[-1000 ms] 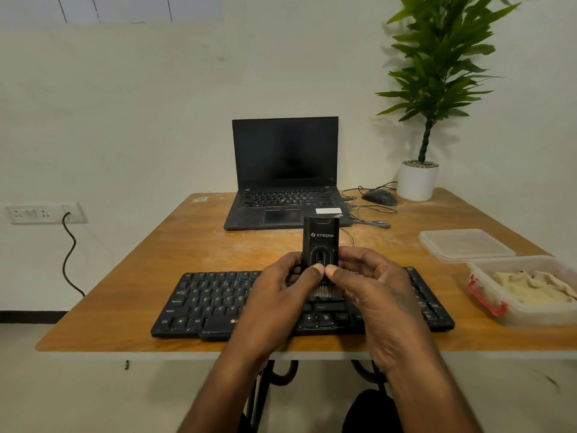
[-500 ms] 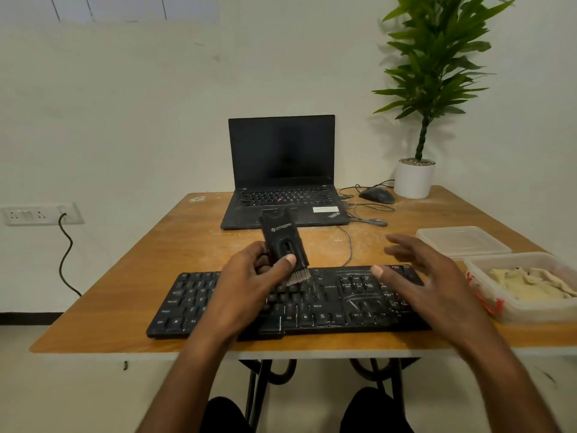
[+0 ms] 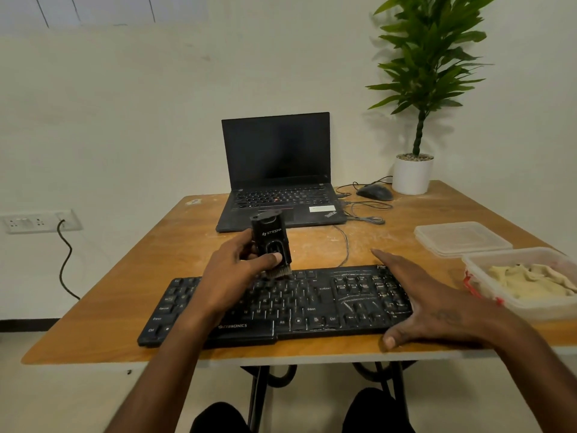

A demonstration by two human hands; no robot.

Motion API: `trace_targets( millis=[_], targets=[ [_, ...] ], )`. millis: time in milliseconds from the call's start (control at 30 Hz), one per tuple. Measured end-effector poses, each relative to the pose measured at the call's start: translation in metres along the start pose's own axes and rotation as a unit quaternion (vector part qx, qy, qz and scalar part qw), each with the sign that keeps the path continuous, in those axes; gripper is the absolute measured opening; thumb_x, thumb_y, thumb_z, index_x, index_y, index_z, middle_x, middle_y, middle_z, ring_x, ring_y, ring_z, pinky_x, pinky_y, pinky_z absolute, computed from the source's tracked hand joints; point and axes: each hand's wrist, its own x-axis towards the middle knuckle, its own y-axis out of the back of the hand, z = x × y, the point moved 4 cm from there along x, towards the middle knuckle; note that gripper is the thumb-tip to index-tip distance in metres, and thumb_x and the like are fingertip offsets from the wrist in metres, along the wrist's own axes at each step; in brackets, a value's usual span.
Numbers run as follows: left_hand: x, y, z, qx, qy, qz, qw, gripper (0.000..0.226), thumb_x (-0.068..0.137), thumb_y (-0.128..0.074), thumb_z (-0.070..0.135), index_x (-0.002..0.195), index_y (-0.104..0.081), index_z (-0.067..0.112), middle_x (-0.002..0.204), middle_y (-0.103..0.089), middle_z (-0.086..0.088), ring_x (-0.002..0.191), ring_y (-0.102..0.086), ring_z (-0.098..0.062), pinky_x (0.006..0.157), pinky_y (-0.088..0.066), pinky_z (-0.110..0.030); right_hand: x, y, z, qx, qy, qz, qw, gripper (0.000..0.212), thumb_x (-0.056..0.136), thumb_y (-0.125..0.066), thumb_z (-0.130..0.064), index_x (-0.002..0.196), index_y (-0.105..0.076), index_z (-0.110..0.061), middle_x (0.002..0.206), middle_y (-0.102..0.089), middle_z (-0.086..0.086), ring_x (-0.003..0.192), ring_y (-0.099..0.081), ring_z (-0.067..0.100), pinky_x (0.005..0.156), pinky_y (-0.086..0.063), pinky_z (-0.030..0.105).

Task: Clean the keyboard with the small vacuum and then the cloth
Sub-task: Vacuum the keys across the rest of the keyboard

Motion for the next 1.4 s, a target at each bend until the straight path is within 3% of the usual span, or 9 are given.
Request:
trace_targets(
  millis=[100,367,567,700,800,933,1133,1233,1400],
  targets=[
    [0.008,0.000,-0.004,0.027,0.006,-0.003,1.000,0.051,0.095,-0.074,0.028,0.142,-0.055,0.037,0.120,-0.073,0.011,0.106,-0.071,-0.008,0.092,-0.054,-0.036,0.000,-0.001,0.002,-0.007,0.010,0.014,1.000,0.142,0.048,-0.080,-0.083,0.147,0.018,-0.059,0.152,0.007,-0.036,0.145,-0.005,-0.004,0.121,-0.018,0.032],
    [0.025,-0.026,-0.012,0.086,-0.009,-0.031,0.996,0.052,0.091,-0.078,0.032,0.139,-0.058,0.036,0.110,-0.075,0.005,0.097,-0.073,-0.013,0.092,-0.060,-0.040,0.000,-0.004,-0.001,0.002,0.049,0.087,0.995,0.146,0.041,-0.081,-0.086,0.150,0.013,-0.057,0.155,0.011,-0.037,0.146,-0.013,0.001,0.118,-0.028,0.032],
    [0.028,-0.053,0.002,0.104,-0.037,-0.078,0.991,0.053,0.093,-0.077,0.033,0.142,-0.058,0.031,0.117,-0.071,0.009,0.103,-0.068,-0.006,0.088,-0.055,-0.028,-0.001,-0.003,-0.003,-0.009,0.057,0.093,0.994,0.149,0.041,-0.080,-0.086,0.152,0.014,-0.053,0.149,0.015,-0.042,0.142,-0.012,-0.002,0.115,-0.026,0.029],
    [0.026,-0.021,-0.005,0.120,-0.013,-0.057,0.991,0.049,0.095,-0.075,0.030,0.140,-0.056,0.032,0.113,-0.070,0.013,0.095,-0.069,0.001,0.082,-0.052,-0.022,-0.003,-0.001,-0.004,-0.013,0.055,0.087,0.995,0.148,0.041,-0.080,-0.087,0.151,0.015,-0.054,0.150,0.016,-0.041,0.142,-0.014,-0.001,0.114,-0.030,0.029],
    [0.019,0.019,-0.019,0.108,0.025,-0.046,0.993,0.043,0.095,-0.074,0.029,0.134,-0.059,0.033,0.113,-0.076,0.004,0.097,-0.074,-0.004,0.095,-0.056,-0.037,-0.004,0.000,-0.004,-0.018,0.053,0.081,0.995,0.145,0.042,-0.078,-0.088,0.148,0.016,-0.058,0.148,0.017,-0.044,0.141,-0.016,0.000,0.113,-0.034,0.031],
    [0.015,0.031,-0.022,0.104,0.029,-0.051,0.993,0.045,0.093,-0.075,0.029,0.136,-0.060,0.032,0.116,-0.077,0.004,0.100,-0.074,-0.009,0.096,-0.056,-0.042,-0.005,0.000,-0.004,-0.029,0.049,0.074,0.996,0.142,0.043,-0.076,-0.090,0.146,0.016,-0.061,0.153,0.016,-0.040,0.143,-0.017,0.002,0.113,-0.038,0.037],
    [0.025,-0.031,-0.007,0.069,-0.017,-0.093,0.993,0.055,0.091,-0.079,0.026,0.143,-0.058,0.030,0.124,-0.074,0.004,0.108,-0.073,-0.009,0.099,-0.059,-0.039,-0.004,-0.002,-0.003,-0.033,0.045,0.079,0.995,0.142,0.045,-0.076,-0.090,0.151,0.012,-0.055,0.157,0.008,-0.034,0.144,-0.018,0.002,0.114,-0.032,0.031],
    [0.028,-0.055,-0.002,0.066,-0.035,-0.108,0.991,0.059,0.090,-0.081,0.030,0.144,-0.059,0.030,0.126,-0.074,0.005,0.114,-0.071,-0.008,0.102,-0.058,-0.041,-0.003,-0.003,0.000,-0.038,0.040,0.079,0.995,0.140,0.046,-0.074,-0.090,0.150,0.013,-0.056,0.160,0.000,-0.028,0.144,-0.021,0.005,0.116,-0.030,0.034],
    [0.025,-0.040,-0.003,0.119,-0.047,-0.082,0.988,0.058,0.092,-0.077,0.033,0.146,-0.055,0.032,0.123,-0.072,0.009,0.106,-0.069,-0.001,0.089,-0.058,-0.024,0.000,-0.003,0.002,-0.050,0.030,0.084,0.995,0.140,0.045,-0.071,-0.093,0.149,0.014,-0.057,0.160,-0.015,-0.018,0.143,-0.025,0.008,0.118,-0.029,0.037]
  ],
)
